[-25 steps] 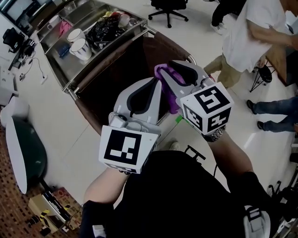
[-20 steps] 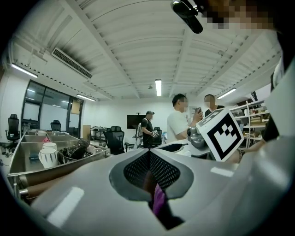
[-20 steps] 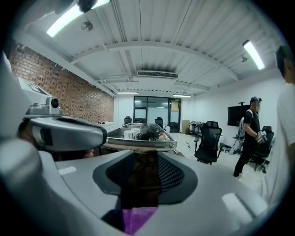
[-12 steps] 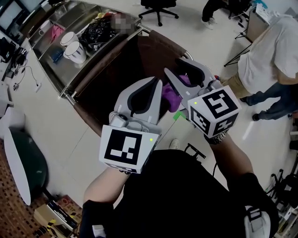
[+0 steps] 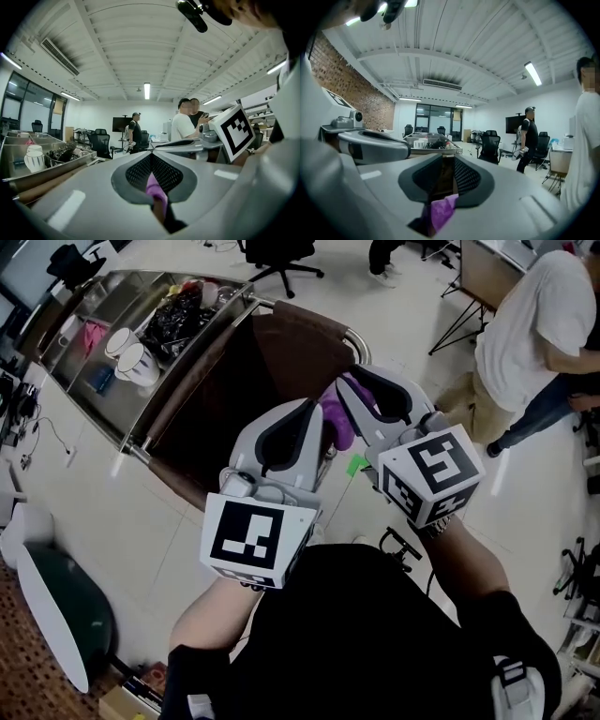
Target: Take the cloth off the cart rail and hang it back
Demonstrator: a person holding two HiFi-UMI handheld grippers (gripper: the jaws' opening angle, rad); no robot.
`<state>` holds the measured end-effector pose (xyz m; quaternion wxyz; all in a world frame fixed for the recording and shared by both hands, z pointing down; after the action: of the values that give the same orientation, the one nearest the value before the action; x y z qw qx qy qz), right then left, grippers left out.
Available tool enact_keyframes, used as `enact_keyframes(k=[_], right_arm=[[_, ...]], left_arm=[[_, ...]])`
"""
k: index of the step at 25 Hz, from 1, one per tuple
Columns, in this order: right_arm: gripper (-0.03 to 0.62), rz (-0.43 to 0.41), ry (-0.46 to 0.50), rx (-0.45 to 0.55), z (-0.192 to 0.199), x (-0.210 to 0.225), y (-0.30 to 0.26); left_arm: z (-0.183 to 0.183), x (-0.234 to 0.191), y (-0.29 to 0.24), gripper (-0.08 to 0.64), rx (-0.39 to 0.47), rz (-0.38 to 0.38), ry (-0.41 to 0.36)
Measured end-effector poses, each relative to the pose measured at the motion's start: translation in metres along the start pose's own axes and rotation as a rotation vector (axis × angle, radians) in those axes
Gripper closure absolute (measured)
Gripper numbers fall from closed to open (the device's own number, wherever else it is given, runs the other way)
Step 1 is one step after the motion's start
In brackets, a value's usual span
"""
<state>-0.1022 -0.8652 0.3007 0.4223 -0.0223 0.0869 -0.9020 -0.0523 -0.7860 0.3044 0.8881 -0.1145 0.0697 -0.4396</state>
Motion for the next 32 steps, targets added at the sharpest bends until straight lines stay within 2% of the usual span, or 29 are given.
enact_keyframes(k=[3, 4, 7, 11, 22, 32], right_arm=[[0.538, 0.018, 0.016, 0.022, -0.005, -0.01, 0.022], [0.544, 0.02, 0.022, 0.029, -0.006, -0.013, 0.029], [0.552, 0.014, 0.037, 0.04, -0.004, -0.022, 0.052], [0.569, -0.008, 0.067, 0.054, -0.002, -0.037, 0.091], [0.592, -0.06, 0.081, 0.134, -0.004, -0.074, 0.211], [0.592, -0.066, 0.101, 0.157, 0.0, -0.112, 0.237]], left_arm=[[-0.003, 0.014, 0.012, 0.561, 0.006, 0.004, -0.003], [-0.005, 0.019, 0.016, 0.561, 0.028, 0.001, -0.013], [-0.014, 0.033, 0.023, 0.561, 0.173, -0.028, -0.072], [-0.012, 0.065, 0.038, 0.561, 0.21, -0.05, -0.081], [-0.002, 0.17, 0.09, 0.561, 0.196, -0.113, -0.123], [0.01, 0.186, 0.126, 0.561, 0.214, -0.127, -0.138]])
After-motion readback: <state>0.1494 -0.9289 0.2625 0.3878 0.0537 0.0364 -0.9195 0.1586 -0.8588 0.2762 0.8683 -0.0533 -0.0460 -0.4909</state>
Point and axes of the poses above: the fingertips, and each gripper's own axes: y backward along the fingers, x to its right, z out of its underside, the point moved 4 cm from there along y, backward along the fingers, and after that the axes turned 9 degrees about -x, right-handed, at the moved point
